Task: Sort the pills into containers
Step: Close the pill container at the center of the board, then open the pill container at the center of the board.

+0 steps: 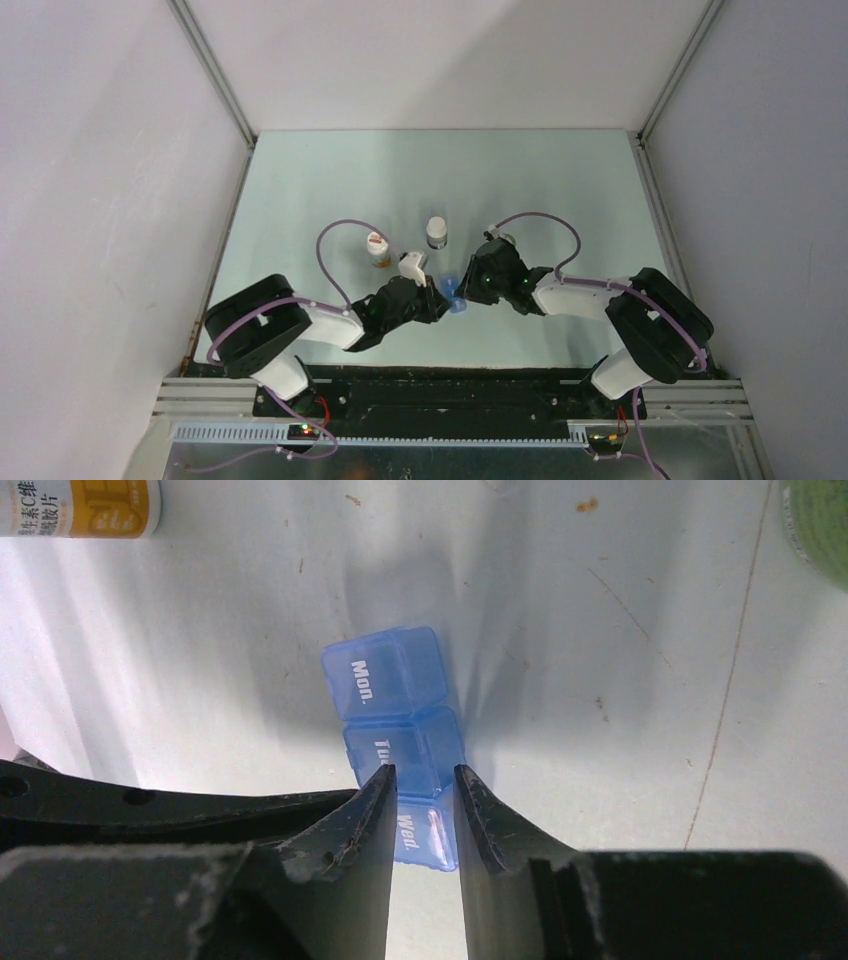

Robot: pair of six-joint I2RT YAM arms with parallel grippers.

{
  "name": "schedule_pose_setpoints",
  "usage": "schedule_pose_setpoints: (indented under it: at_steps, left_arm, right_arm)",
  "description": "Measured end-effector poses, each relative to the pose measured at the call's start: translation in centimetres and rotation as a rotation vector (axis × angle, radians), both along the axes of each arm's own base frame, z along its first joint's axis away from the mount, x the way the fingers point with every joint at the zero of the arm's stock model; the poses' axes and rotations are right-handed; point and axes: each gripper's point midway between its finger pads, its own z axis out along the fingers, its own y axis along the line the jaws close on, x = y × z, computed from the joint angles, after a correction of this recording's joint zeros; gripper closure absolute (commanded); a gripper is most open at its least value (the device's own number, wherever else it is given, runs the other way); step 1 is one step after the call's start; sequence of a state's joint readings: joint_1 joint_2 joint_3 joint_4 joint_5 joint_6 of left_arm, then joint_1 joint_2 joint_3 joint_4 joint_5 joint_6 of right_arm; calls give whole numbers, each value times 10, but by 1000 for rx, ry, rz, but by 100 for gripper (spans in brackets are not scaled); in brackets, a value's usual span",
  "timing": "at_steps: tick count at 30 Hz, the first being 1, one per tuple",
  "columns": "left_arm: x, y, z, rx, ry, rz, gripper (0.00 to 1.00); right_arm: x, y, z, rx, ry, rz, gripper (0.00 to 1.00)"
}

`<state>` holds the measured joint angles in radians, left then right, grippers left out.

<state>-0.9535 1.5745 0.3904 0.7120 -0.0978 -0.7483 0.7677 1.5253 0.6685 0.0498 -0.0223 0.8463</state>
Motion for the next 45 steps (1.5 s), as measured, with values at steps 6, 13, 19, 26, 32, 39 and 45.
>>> schedule_pose_setpoints:
  at_steps: [6, 13, 19, 26, 32, 39, 45]
  left_arm:
    - [-5, 21, 1, 90, 20, 30, 60]
    - [4, 42, 44, 69, -45, 121, 56]
    - [14, 69, 82, 30, -120, 247, 52]
    - [20, 97, 106, -8, -169, 371, 45]
    - [19, 110, 99, 9, -156, 413, 43]
    - [18, 116, 93, 6, -142, 432, 41]
    - [17, 118, 87, 4, -139, 433, 38]
  right_arm:
    - [-5, 3, 2, -22, 19, 25, 65]
    - [-9, 2, 8, -122, 13, 53, 37]
    - [-5, 13, 24, -217, -69, 75, 29]
    - [-3, 24, 16, -358, -100, 93, 36]
    - [-4, 19, 5, -443, -102, 104, 46]
    - [1, 20, -1, -480, -108, 111, 49]
    - [4, 20, -5, -500, -111, 126, 67]
